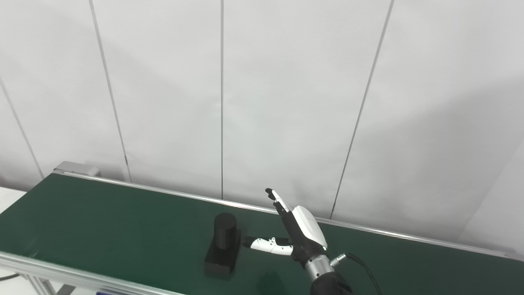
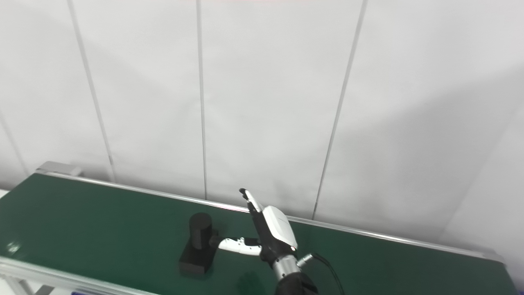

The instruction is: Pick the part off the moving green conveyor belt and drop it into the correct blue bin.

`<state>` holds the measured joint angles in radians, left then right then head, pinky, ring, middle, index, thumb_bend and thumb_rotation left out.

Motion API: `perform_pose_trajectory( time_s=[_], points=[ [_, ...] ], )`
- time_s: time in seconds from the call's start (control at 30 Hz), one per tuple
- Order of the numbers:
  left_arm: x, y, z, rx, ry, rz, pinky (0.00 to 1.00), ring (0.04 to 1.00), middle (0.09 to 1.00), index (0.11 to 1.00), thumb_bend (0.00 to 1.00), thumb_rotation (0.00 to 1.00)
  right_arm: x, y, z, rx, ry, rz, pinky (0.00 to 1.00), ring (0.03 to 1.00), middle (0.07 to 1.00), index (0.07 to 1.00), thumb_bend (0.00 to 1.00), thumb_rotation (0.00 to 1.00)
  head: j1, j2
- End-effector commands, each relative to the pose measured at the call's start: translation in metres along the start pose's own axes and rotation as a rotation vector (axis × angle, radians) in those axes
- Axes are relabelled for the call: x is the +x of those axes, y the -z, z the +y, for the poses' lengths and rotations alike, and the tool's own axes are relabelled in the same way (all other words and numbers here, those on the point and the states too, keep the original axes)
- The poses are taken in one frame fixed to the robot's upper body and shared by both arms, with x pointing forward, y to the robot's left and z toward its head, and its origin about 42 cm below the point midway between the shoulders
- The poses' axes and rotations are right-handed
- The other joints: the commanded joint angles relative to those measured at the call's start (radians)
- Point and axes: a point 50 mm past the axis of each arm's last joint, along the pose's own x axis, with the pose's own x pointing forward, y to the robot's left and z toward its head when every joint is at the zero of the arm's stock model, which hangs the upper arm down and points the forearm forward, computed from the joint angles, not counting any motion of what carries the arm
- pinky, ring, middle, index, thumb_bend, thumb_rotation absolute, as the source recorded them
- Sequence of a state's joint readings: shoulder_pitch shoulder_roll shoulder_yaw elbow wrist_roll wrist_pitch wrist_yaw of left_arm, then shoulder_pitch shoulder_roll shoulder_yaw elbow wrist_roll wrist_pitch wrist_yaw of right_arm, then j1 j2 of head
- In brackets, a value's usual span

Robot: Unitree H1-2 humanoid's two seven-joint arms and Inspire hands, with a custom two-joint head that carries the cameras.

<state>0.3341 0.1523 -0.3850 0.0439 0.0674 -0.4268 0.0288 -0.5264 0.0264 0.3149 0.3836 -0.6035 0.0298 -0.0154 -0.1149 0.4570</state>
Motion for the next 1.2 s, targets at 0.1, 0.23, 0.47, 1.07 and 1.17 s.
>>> perform_pose_trajectory(
  time_s=[0.1, 0.23, 0.47, 1.07, 1.17],
  points=[
    [0.002, -0.012, 0.005, -0.015, 0.010, -0.078, 0.85, 0.946, 0.927, 0.892, 0.92, 0.86, 0.022, -0.026, -0.010, 0.021, 0.038, -0.029, 0.86, 0.920, 0.956, 0.983, 0.99, 0.71, -0.034, 0.022],
    [0.002, -0.014, 0.008, -0.016, 0.029, -0.083, 0.92, 0.977, 0.951, 0.917, 0.93, 0.87, 0.027, -0.028, -0.009, 0.022, 0.032, -0.014, 0.86, 0.916, 0.954, 0.981, 1.00, 0.70, -0.052, 0.041],
    [0.002, -0.018, 0.007, -0.020, 0.032, -0.098, 0.94, 0.976, 0.961, 0.925, 0.92, 0.87, 0.035, -0.025, -0.009, 0.031, 0.005, 0.008, 0.87, 0.920, 0.952, 0.979, 1.00, 0.64, -0.056, 0.078],
    [0.000, -0.031, 0.000, -0.016, 0.031, -0.130, 0.95, 0.983, 0.981, 0.945, 0.95, 0.91, 0.048, -0.017, -0.003, -0.015, -0.068, 0.053, 0.88, 0.917, 0.943, 0.968, 1.00, 0.47, -0.027, 0.193],
    [-0.001, -0.033, -0.002, -0.015, 0.028, -0.133, 0.94, 0.981, 0.978, 0.945, 0.95, 0.91, 0.049, -0.014, 0.000, -0.019, -0.084, 0.073, 0.88, 0.918, 0.948, 0.970, 1.00, 0.45, -0.019, 0.204]
  ],
)
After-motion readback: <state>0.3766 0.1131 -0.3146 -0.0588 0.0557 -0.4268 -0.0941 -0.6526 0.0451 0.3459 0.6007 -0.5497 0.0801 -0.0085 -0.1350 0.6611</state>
